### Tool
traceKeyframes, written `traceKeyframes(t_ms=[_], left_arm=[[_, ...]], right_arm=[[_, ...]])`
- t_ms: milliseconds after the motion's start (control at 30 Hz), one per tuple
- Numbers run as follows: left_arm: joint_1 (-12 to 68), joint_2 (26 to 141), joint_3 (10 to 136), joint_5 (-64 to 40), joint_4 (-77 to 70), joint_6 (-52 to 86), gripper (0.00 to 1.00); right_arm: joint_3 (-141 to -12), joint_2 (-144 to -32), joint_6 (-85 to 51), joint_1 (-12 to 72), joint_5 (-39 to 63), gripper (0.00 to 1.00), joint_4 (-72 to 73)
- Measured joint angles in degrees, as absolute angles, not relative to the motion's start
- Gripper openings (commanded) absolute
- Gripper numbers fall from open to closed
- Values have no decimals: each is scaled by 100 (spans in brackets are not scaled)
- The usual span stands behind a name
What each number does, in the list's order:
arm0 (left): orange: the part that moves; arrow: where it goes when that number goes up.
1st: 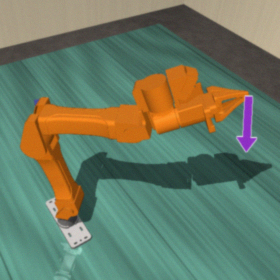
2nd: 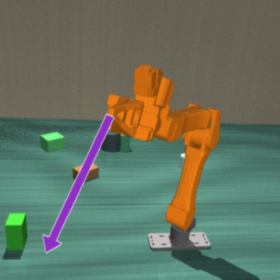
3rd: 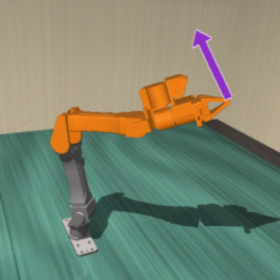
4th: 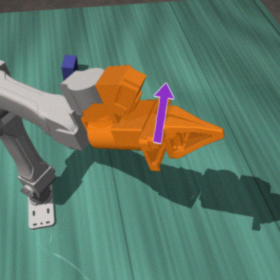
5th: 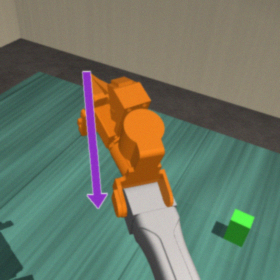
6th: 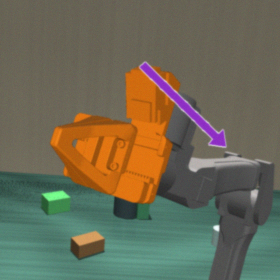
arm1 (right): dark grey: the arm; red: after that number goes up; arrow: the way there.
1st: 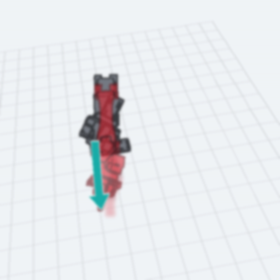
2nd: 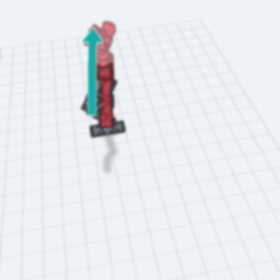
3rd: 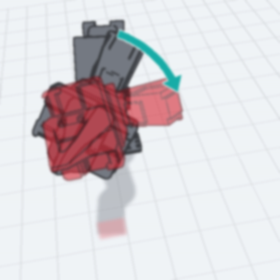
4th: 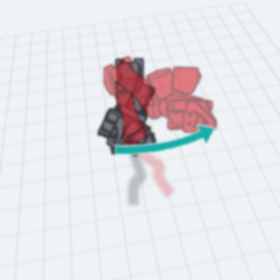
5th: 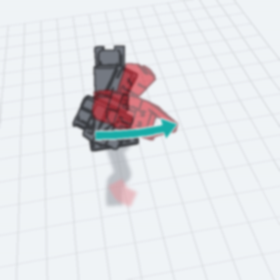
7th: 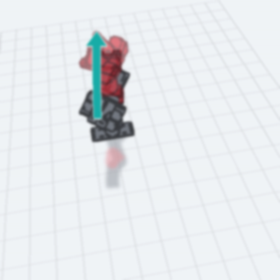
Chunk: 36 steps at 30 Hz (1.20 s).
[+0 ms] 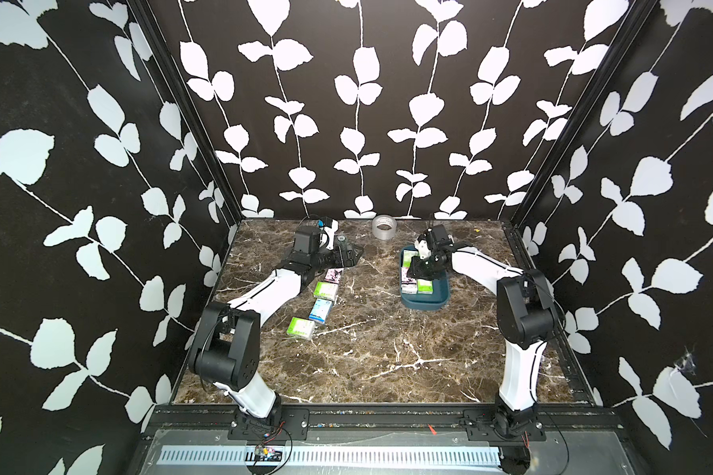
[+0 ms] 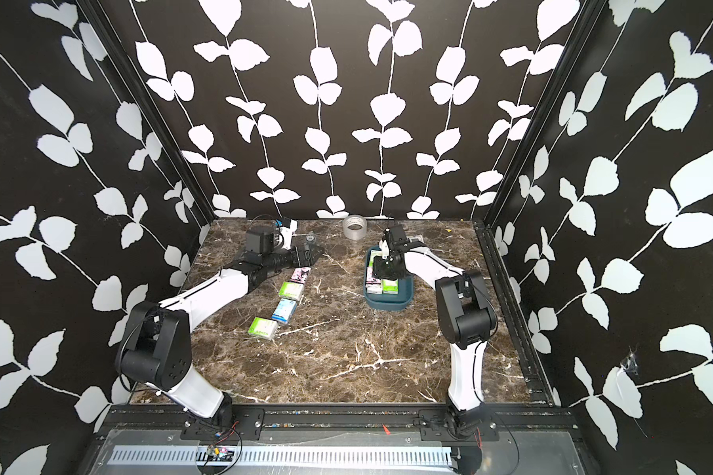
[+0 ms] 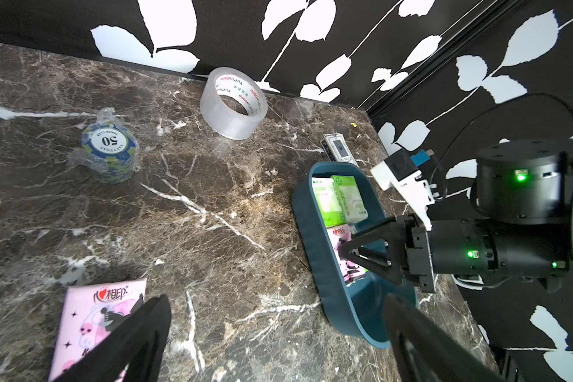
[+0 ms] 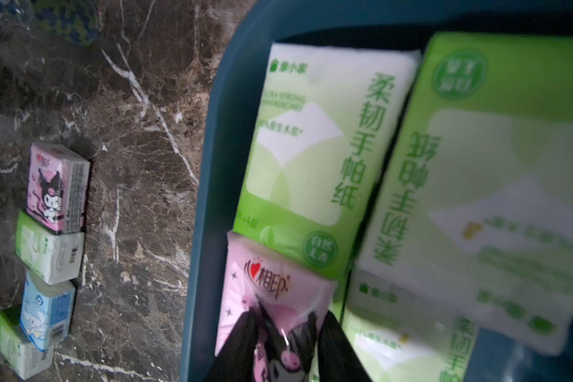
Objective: Put the pocket tissues into the storage box
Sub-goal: Place the pocket tissues in the storage box, then pick up the pocket tissues from the center of the board.
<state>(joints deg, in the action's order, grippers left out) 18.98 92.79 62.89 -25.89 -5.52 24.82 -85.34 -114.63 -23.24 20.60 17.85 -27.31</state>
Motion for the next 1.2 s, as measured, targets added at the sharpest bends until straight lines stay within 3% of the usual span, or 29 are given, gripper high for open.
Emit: traceKeyframes(t_ms=[267,500,767,967,1200], left_arm=[[1898,9279,6348,-2530,-532,2443,99],[1892,9297,6670,-2307,-462,2329,99],[1500,9448,6807,-2292,-528,2410,99],[775,9253,6477,-2224,-427,2370,99],[478,8731,6300,-2158,-228,2235,99]], right_arm=[[-8753,-11456,-2211,2064,1734,55,-2845],[-8814,-11034,-2049,2093,1522,57,-3107],[-8871,-10506,-1693,2700,1208,62,-2971],[-9354,-11006,-1647,3299,1288,63,-2716],[-10263,-12248,-1739,3719,1688,64,-2506]])
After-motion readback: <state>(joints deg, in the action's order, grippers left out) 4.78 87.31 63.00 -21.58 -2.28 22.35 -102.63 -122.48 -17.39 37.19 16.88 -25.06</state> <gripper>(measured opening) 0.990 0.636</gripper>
